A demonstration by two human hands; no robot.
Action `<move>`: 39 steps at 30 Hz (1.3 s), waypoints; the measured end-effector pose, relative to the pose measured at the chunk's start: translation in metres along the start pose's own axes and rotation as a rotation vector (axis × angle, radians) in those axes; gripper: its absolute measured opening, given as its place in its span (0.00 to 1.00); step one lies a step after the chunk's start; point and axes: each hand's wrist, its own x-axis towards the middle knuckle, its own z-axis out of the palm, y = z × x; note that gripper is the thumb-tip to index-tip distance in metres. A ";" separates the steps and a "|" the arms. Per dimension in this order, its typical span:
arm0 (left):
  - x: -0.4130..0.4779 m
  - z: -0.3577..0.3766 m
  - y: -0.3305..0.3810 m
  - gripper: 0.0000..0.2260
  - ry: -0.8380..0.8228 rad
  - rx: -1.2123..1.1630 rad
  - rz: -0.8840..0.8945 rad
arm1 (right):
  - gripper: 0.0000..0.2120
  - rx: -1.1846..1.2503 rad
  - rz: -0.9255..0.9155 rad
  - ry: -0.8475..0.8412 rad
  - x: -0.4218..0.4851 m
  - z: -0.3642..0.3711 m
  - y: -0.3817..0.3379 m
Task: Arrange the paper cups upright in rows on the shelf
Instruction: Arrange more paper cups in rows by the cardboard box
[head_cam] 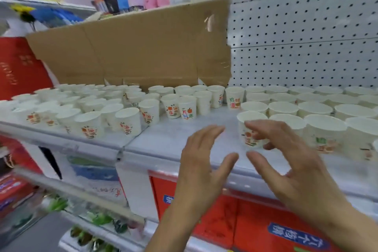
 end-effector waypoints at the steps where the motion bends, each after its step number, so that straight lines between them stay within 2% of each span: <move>1: 0.002 -0.018 -0.021 0.23 0.025 0.036 -0.033 | 0.22 0.045 0.018 -0.050 0.012 0.025 -0.004; 6: 0.025 -0.110 -0.125 0.27 0.186 0.261 -0.220 | 0.27 0.248 0.196 -0.288 0.085 0.141 -0.016; 8: 0.037 -0.138 -0.157 0.28 0.209 0.253 -0.329 | 0.29 0.262 0.250 -0.340 0.115 0.177 -0.018; 13: 0.057 -0.149 -0.197 0.35 0.127 0.132 -0.443 | 0.32 0.152 0.454 -0.310 0.183 0.249 -0.009; 18: 0.074 -0.139 -0.214 0.38 0.127 0.130 -0.410 | 0.40 0.131 0.456 -0.283 0.211 0.289 -0.001; 23: 0.088 -0.134 -0.221 0.38 0.109 0.135 -0.430 | 0.41 0.024 0.450 -0.275 0.222 0.302 0.000; 30: 0.093 -0.140 -0.222 0.30 0.104 0.113 -0.465 | 0.36 -0.031 0.421 -0.277 0.225 0.298 -0.007; 32: 0.089 -0.142 -0.216 0.29 0.101 0.110 -0.442 | 0.34 -0.022 0.402 -0.243 0.218 0.283 -0.012; 37: 0.074 -0.138 -0.183 0.28 0.059 0.140 -0.348 | 0.29 -0.208 0.234 -0.076 0.178 0.207 -0.034; 39: 0.074 -0.126 -0.164 0.28 0.052 0.125 -0.294 | 0.27 -0.219 0.219 -0.020 0.154 0.171 -0.038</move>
